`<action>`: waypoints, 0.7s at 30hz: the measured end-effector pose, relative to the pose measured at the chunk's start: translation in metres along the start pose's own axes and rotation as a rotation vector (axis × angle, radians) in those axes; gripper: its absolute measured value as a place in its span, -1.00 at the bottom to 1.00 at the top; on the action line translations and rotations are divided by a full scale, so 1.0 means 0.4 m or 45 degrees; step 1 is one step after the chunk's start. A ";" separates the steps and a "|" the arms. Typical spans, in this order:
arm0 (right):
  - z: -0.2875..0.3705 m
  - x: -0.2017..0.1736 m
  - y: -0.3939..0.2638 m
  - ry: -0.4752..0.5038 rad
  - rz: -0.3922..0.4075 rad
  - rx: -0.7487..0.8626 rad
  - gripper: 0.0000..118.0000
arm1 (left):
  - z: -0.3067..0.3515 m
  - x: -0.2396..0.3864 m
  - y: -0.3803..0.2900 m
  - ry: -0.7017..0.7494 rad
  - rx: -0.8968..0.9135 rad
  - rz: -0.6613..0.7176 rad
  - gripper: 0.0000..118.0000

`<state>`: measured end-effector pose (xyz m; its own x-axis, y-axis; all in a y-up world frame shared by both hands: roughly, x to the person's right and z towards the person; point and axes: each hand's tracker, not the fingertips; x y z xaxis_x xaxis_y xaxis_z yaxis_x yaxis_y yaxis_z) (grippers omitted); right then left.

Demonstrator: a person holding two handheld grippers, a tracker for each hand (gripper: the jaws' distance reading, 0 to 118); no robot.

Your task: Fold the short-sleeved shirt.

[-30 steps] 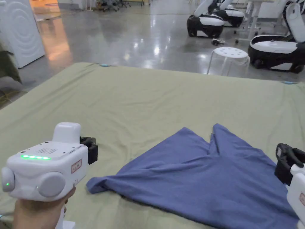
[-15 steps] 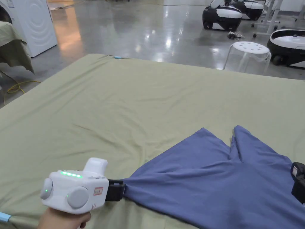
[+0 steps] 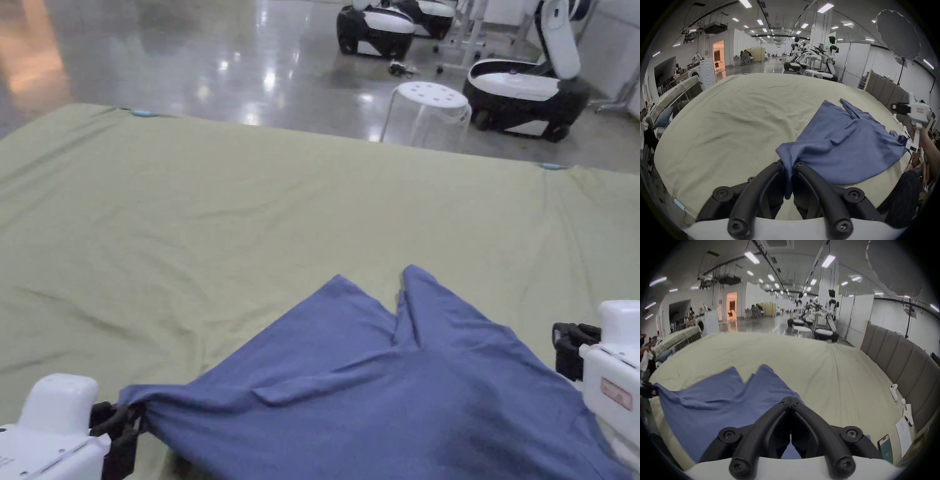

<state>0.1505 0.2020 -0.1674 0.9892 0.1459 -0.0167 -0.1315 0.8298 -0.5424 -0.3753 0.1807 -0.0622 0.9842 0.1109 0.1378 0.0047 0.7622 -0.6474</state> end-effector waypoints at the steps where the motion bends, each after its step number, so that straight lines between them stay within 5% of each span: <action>1: -0.047 0.025 0.007 -0.019 -0.005 -0.052 -0.99 | -0.002 0.005 -0.001 0.006 0.010 0.005 -0.86; 2: -0.099 0.048 0.018 0.001 -0.012 -0.119 -0.85 | -0.006 0.008 -0.004 0.024 0.030 0.010 -0.86; 3: -0.149 0.066 0.031 0.032 -0.020 -0.184 -0.46 | -0.012 0.009 -0.007 0.033 0.043 0.010 -0.86; 4: -0.186 0.076 0.039 0.066 -0.022 -0.208 0.25 | -0.023 0.001 -0.010 0.029 0.038 0.014 -0.86; 5: -0.232 0.087 0.045 0.109 -0.011 -0.247 0.74 | -0.032 0.000 -0.012 0.034 0.024 0.023 -0.86; 7: -0.311 0.081 0.051 0.154 0.036 -0.326 1.00 | -0.041 0.004 -0.016 0.043 0.014 0.019 -0.86; 12: -0.437 0.038 0.017 0.157 0.141 -0.474 0.86 | -0.058 0.007 -0.004 0.063 -0.024 0.021 -0.86; 14: -0.437 0.043 -0.007 0.196 0.071 -0.571 0.79 | -0.060 0.010 0.002 0.065 -0.028 0.026 -0.86; 15: -0.421 0.055 -0.004 0.285 -0.062 -0.551 0.48 | -0.061 0.014 0.004 0.070 -0.028 0.027 -0.86; 16: -0.398 0.056 0.006 0.204 -0.062 -0.486 0.20 | -0.062 0.010 0.005 0.069 -0.028 0.028 -0.86; 17: -0.367 0.056 0.016 0.198 -0.021 -0.466 -0.28 | -0.066 0.013 0.008 0.068 -0.029 0.029 -0.86; 18: -0.352 0.059 0.022 0.221 -0.019 -0.476 -0.98 | -0.070 0.015 0.012 0.067 -0.029 0.034 -0.86; 21: -0.249 0.065 0.081 0.240 -0.020 -0.366 -0.97 | -0.082 0.018 0.036 0.041 -0.014 0.080 -0.86</action>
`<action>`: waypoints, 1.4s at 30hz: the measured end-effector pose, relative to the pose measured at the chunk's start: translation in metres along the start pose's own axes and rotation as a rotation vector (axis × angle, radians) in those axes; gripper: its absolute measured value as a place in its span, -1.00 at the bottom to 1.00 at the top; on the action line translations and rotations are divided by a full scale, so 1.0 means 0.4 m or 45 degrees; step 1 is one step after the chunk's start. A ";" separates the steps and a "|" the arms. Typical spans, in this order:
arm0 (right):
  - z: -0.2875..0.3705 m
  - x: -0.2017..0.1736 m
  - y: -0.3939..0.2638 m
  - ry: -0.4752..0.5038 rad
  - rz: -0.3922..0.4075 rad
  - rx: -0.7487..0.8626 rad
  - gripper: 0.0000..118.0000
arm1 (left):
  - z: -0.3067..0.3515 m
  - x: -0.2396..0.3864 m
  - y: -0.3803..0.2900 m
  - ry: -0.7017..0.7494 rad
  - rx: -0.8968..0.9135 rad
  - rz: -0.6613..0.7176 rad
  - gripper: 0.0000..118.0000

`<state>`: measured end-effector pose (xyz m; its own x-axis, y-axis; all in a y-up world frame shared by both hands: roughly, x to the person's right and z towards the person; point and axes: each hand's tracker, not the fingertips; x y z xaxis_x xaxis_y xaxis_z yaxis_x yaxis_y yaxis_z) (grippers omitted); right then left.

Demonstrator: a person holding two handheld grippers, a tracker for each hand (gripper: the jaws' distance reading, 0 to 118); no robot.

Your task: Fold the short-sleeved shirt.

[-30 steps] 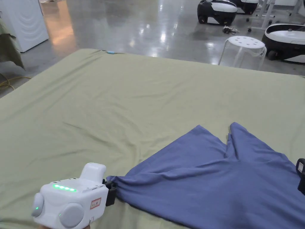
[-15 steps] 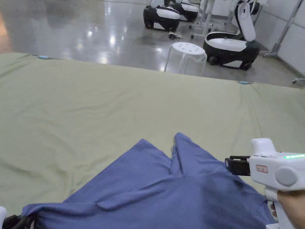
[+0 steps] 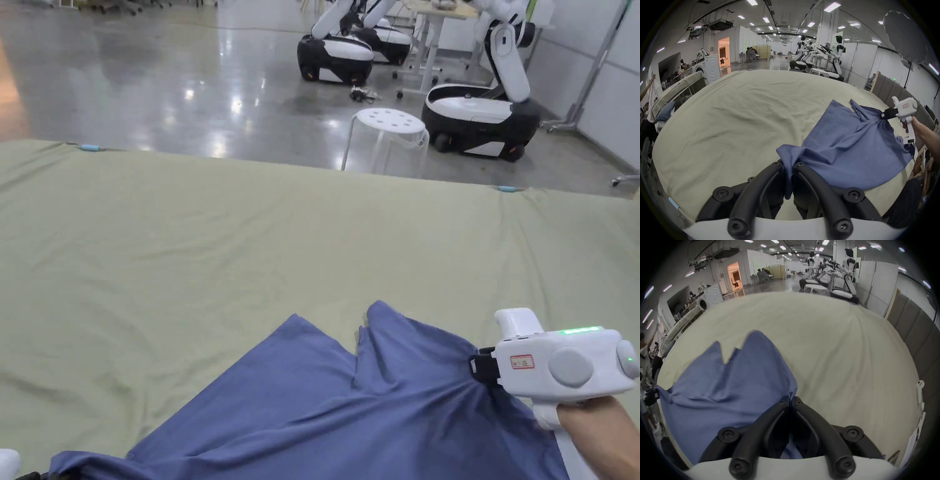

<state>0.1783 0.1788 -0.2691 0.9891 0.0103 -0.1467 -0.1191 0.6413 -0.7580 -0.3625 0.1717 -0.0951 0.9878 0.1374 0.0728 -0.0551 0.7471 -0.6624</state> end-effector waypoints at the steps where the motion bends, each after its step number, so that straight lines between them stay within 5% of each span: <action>1: 0.043 -0.003 0.014 -0.019 0.004 0.059 -0.97 | 0.002 0.002 0.012 -0.011 0.015 0.017 -0.86; 8: 0.430 -0.005 0.206 -0.064 0.031 0.446 -0.97 | 0.034 0.031 0.244 -0.118 0.219 0.022 -0.86; 12: 0.637 0.040 0.341 -0.105 -0.051 0.678 -0.97 | 0.064 0.070 0.453 -0.147 0.357 0.011 -0.86; 23: 0.940 0.122 0.627 -0.228 -0.152 1.174 -0.97 | 0.166 0.179 1.008 -0.064 0.739 -0.040 -0.86; 31: 0.911 0.114 0.692 -0.210 -0.146 1.173 -0.97 | 0.181 0.190 1.143 0.092 0.812 -0.123 -0.86; 42: 0.609 0.128 0.530 -0.182 -0.251 0.963 -0.97 | -0.107 0.149 0.859 0.172 0.618 -0.090 -0.86</action>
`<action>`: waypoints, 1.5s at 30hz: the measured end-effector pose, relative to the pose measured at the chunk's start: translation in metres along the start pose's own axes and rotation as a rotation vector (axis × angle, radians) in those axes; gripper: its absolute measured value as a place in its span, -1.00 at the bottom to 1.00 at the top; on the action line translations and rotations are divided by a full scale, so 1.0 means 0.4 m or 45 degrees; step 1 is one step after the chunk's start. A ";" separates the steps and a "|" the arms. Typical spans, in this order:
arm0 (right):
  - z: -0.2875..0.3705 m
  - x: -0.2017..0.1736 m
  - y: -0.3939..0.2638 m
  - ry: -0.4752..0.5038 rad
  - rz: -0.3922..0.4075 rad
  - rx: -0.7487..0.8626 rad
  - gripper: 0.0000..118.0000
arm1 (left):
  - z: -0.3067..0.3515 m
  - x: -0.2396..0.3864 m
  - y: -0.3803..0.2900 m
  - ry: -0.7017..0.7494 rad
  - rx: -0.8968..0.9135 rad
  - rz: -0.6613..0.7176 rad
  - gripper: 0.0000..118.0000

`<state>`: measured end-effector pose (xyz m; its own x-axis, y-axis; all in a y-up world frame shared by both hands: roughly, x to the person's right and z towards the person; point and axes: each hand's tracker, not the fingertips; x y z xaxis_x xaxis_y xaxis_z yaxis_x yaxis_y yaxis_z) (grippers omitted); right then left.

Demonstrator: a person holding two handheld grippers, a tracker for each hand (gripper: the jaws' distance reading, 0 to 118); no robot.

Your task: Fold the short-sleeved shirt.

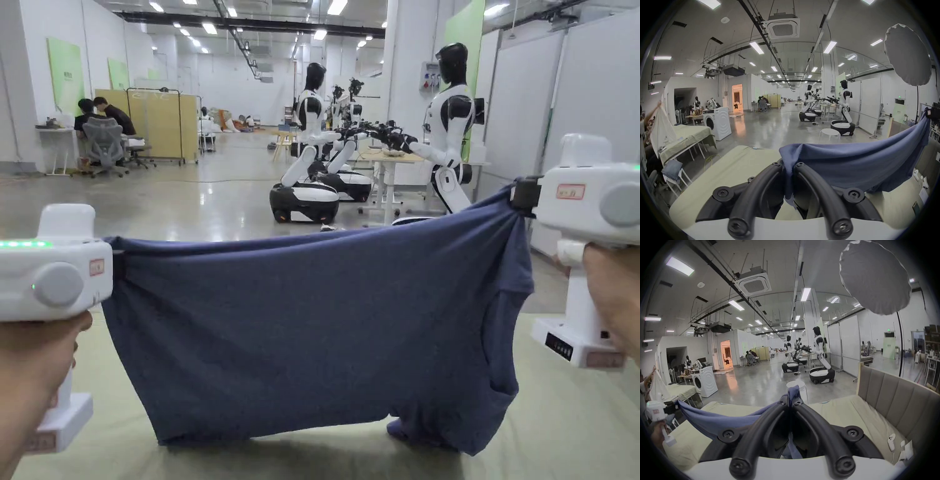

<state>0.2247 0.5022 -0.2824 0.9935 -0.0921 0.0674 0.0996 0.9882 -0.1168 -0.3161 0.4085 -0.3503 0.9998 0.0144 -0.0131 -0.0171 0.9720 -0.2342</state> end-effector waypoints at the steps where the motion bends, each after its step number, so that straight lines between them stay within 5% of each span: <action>1: 0.009 0.002 -0.007 -0.002 0.003 -0.009 -0.97 | 0.019 0.009 -0.009 -0.006 -0.010 -0.007 -0.86; 12: 0.392 0.067 -0.235 0.113 0.117 -0.112 -0.97 | 0.369 -0.040 -0.260 -0.151 -0.149 -0.069 -0.86; 19: 0.637 0.111 -0.669 0.131 0.056 -0.461 -0.97 | 0.598 -0.081 -0.637 -0.205 -0.510 -0.062 -0.86; 24: 0.647 0.149 -0.999 0.033 0.166 -0.802 -0.97 | 0.596 -0.093 -0.844 -0.179 -0.790 -0.060 -0.82; 26: 0.647 0.163 -1.025 0.041 0.086 -0.818 -0.94 | 0.592 -0.089 -0.852 -0.182 -0.767 -0.097 -0.17; 27: 0.645 0.166 -1.018 0.051 0.066 -0.818 -0.78 | 0.593 -0.092 -0.846 -0.166 -0.754 -0.147 0.15; 28: 0.647 0.162 -0.986 0.050 0.078 -0.805 -0.21 | 0.602 -0.084 -0.822 -0.182 -0.731 -0.144 0.36; 29: 0.654 0.151 -0.951 0.046 0.113 -0.748 0.45 | 0.623 -0.090 -0.790 -0.168 -0.661 -0.153 0.36; 30: 0.675 0.133 -0.911 0.047 0.160 -0.684 0.91 | 0.650 -0.083 -0.752 -0.170 -0.573 -0.183 0.36; 32: 0.726 0.089 -0.824 -0.003 0.186 -0.440 0.96 | 0.709 -0.039 -0.672 -0.142 -0.362 -0.239 0.36; 35: 0.779 -0.005 -0.748 0.062 0.138 -0.261 1.00 | 0.797 0.018 -0.622 -0.182 -0.181 -0.100 0.37; 37: 0.819 -0.078 -0.739 0.037 0.148 -0.150 0.91 | 0.835 0.062 -0.633 -0.186 -0.094 -0.072 0.33; 38: 0.803 -0.091 -0.748 0.028 0.173 -0.112 0.71 | 0.846 0.088 -0.638 -0.146 -0.052 -0.109 0.18; 39: 0.811 -0.108 -0.757 0.029 0.191 -0.093 0.08 | 0.850 0.104 -0.643 -0.153 -0.048 -0.157 -0.14; 40: 0.820 -0.128 -0.772 0.024 0.189 -0.089 -0.17 | 0.848 0.118 -0.649 -0.210 -0.080 -0.184 -0.38; 41: 0.820 -0.139 -0.782 0.021 0.186 -0.101 -0.17 | 0.834 0.107 -0.667 -0.252 -0.155 -0.168 -0.38; 42: 0.809 -0.148 -0.792 -0.003 0.206 -0.122 -1.00 | 0.822 0.113 -0.678 -0.227 -0.226 -0.148 -0.94; 45: 0.831 -0.137 -0.809 0.052 0.163 -0.175 -1.00 | 0.811 0.071 -0.704 -0.227 -0.244 -0.105 -0.94</action>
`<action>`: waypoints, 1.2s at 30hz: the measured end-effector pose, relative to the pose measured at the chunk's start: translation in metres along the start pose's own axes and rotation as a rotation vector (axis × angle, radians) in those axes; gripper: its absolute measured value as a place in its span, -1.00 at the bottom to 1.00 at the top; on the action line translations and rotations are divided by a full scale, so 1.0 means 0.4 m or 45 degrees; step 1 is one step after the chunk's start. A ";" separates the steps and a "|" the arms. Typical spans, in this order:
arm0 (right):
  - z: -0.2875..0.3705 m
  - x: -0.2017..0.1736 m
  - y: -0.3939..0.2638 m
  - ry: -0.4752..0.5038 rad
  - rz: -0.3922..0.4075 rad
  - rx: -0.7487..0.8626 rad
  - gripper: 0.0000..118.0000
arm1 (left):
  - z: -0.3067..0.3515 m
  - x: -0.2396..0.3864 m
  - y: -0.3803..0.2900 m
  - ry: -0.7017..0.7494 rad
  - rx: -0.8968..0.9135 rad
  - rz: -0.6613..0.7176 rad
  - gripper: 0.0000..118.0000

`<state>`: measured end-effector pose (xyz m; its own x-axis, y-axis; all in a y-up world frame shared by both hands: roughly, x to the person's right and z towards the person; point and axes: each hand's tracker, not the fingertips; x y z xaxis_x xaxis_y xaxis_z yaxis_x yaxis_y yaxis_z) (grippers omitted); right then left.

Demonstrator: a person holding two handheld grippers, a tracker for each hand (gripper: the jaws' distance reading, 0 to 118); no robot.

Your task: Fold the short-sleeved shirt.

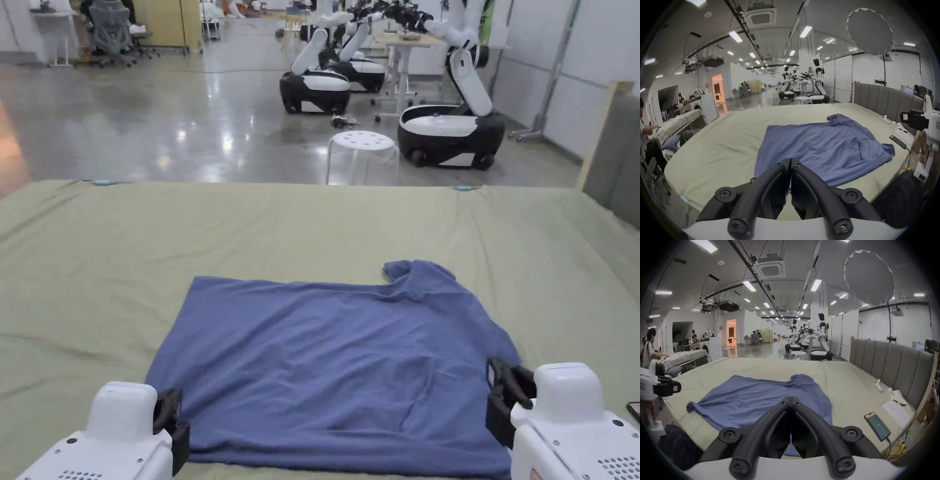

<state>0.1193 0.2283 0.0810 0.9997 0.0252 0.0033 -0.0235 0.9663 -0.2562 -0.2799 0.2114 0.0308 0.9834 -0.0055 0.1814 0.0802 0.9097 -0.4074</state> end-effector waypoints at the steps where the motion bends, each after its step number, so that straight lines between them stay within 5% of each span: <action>1: -0.015 -0.012 0.002 -0.010 0.003 -0.005 -1.00 | 0.000 -0.021 0.000 0.020 -0.006 0.019 -0.94; 7: -0.009 0.002 -0.002 -0.019 0.021 -0.062 -1.00 | -0.013 -0.187 -0.005 0.146 -0.168 0.036 -0.84; 10: -0.018 0.024 -0.006 -0.026 -0.003 -0.098 -1.00 | -0.049 -0.232 -0.037 -0.025 -0.381 0.046 0.46; 13: -0.033 0.041 -0.010 -0.051 0.005 -0.135 -1.00 | -0.103 -0.255 -0.076 0.097 -0.431 -0.019 0.45; 18: -0.062 0.091 -0.019 -0.092 0.003 -0.210 -1.00 | -0.209 -0.261 -0.119 -0.008 -0.571 -0.079 0.41; 19: -0.070 0.105 -0.023 -0.106 0.006 -0.237 -1.00 | -0.228 -0.248 -0.124 -0.010 -0.572 -0.102 0.32; 20: -0.078 0.122 -0.029 -0.117 0.007 -0.270 -1.00 | -0.238 -0.249 -0.117 -0.023 -0.567 -0.114 -0.03; 21: -0.084 0.134 -0.034 -0.120 0.001 -0.292 -1.00 | -0.247 -0.242 -0.117 -0.043 -0.570 -0.114 -0.73; 22: -0.093 0.153 -0.041 -0.119 -0.002 -0.321 -1.00 | -0.260 -0.233 -0.116 -0.076 -0.584 -0.102 -0.89; 26: -0.131 0.231 -0.077 -0.148 -0.022 -0.444 -0.89 | -0.246 -0.209 -0.078 -0.056 -0.601 -0.105 -0.89; 27: -0.139 0.248 -0.088 -0.157 -0.052 -0.465 -0.41 | -0.236 -0.208 -0.070 -0.040 -0.590 -0.109 -0.89; 28: -0.154 0.266 -0.106 -0.129 -0.085 -0.518 0.61 | -0.226 -0.191 -0.071 -0.044 -0.585 -0.112 -0.89; 29: -0.164 0.279 -0.126 -0.081 -0.114 -0.567 0.96 | -0.217 -0.186 -0.067 -0.047 -0.577 -0.111 -0.89; 30: -0.170 0.285 -0.141 -0.061 -0.132 -0.574 1.00 | -0.210 -0.185 -0.062 -0.047 -0.572 -0.107 -0.89; 34: -0.224 0.277 -0.219 -0.047 -0.110 -0.712 0.79 | -0.228 -0.201 -0.076 -0.052 -0.566 -0.071 -0.89; 35: -0.236 0.280 -0.235 -0.012 -0.153 -0.767 0.42 | -0.226 -0.202 -0.081 -0.047 -0.555 -0.059 -0.89; 36: -0.240 0.285 -0.243 -0.018 -0.198 -0.782 -0.42 | -0.209 -0.181 -0.058 -0.032 -0.546 -0.076 -0.89</action>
<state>0.2366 0.1126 0.0136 0.9907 -0.0961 0.0964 0.1356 0.6356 -0.7600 -0.3394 0.1559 -0.0476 0.9712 -0.0377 0.2355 0.2022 0.6533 -0.7296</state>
